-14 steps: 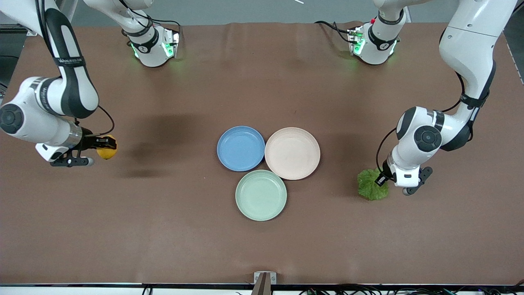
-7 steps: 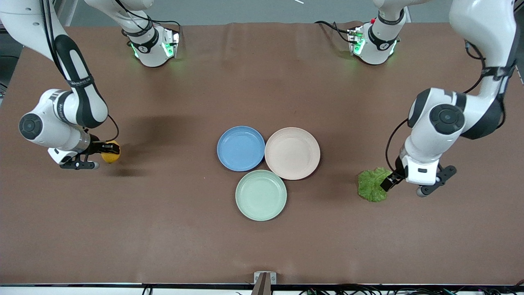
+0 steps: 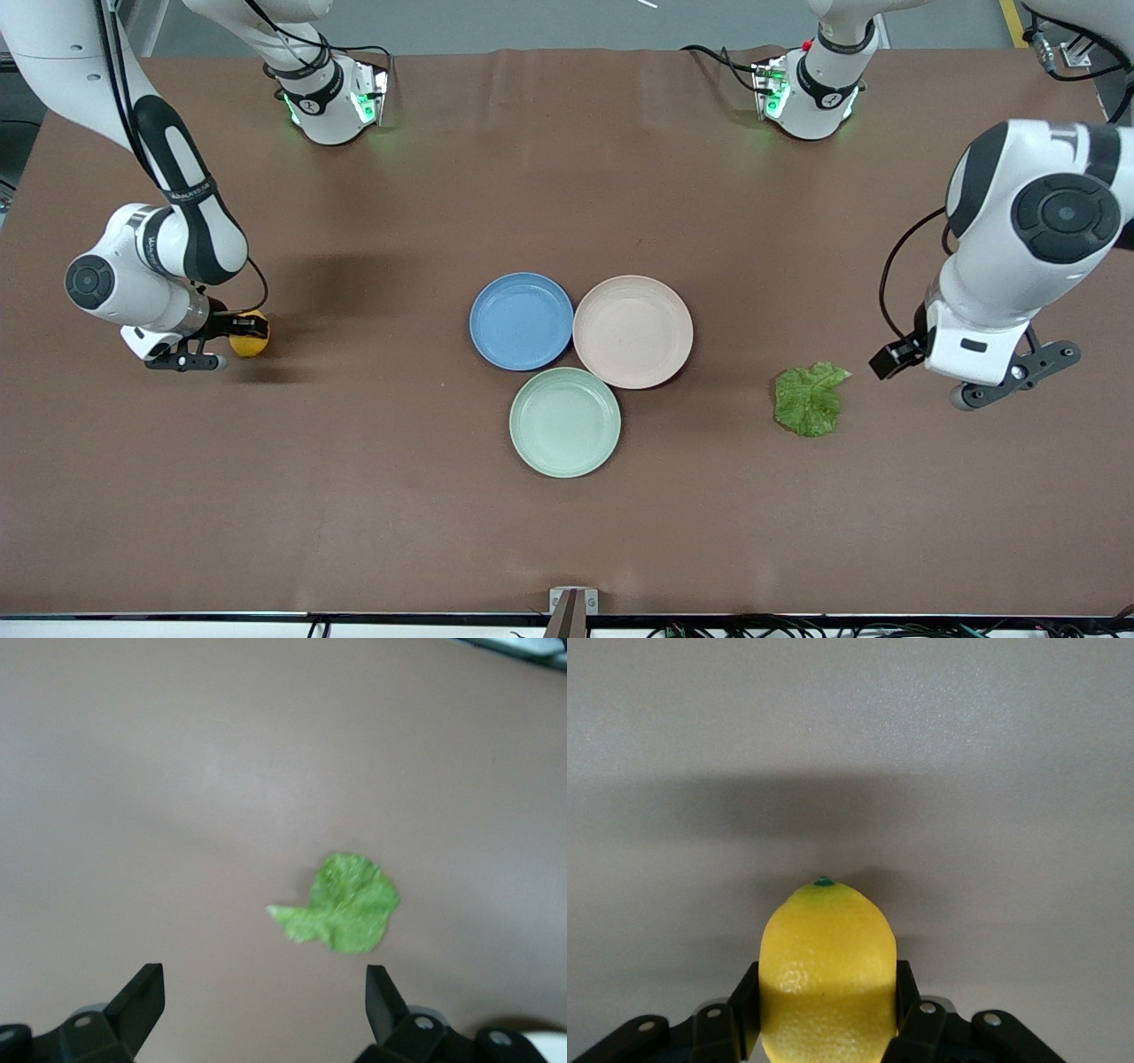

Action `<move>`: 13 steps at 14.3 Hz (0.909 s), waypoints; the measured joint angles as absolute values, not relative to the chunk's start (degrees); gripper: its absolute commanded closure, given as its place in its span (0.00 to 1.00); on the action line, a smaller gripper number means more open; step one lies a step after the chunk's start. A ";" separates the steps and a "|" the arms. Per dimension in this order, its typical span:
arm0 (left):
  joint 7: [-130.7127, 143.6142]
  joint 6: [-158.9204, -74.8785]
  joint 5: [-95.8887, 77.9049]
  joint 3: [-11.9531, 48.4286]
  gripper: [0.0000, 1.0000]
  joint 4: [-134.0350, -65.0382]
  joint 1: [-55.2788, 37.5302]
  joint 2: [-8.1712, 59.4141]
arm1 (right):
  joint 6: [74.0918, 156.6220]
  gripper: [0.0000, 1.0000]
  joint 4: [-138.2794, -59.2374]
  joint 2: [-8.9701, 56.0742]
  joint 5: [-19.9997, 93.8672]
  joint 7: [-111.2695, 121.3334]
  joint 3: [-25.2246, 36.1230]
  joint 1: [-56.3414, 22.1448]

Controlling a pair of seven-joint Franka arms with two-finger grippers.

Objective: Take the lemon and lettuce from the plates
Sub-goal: 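Set the lemon on the table while the left gripper withdraws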

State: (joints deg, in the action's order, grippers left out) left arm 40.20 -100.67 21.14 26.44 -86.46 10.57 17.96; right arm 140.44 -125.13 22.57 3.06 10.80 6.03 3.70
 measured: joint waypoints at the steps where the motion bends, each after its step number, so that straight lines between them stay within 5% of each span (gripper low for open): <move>1: 37.78 -97.99 20.92 26.70 0.00 -85.07 10.57 17.14 | 140.43 0.00 -125.12 22.57 3.06 10.80 6.03 3.71; 5: 28.62 -92.60 15.38 25.61 0.00 -82.74 10.88 11.62 | 136.09 0.00 -123.58 20.21 3.07 10.79 6.00 3.70; 13: 8.61 -86.15 4.37 7.68 0.00 -87.21 4.26 0.61 | 100.08 0.00 -110.39 -1.79 3.08 5.48 4.88 2.42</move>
State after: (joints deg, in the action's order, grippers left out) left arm 8.61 -86.15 4.37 7.68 -87.21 4.26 0.61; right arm 100.08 -110.39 -1.79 3.08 5.48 4.88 2.42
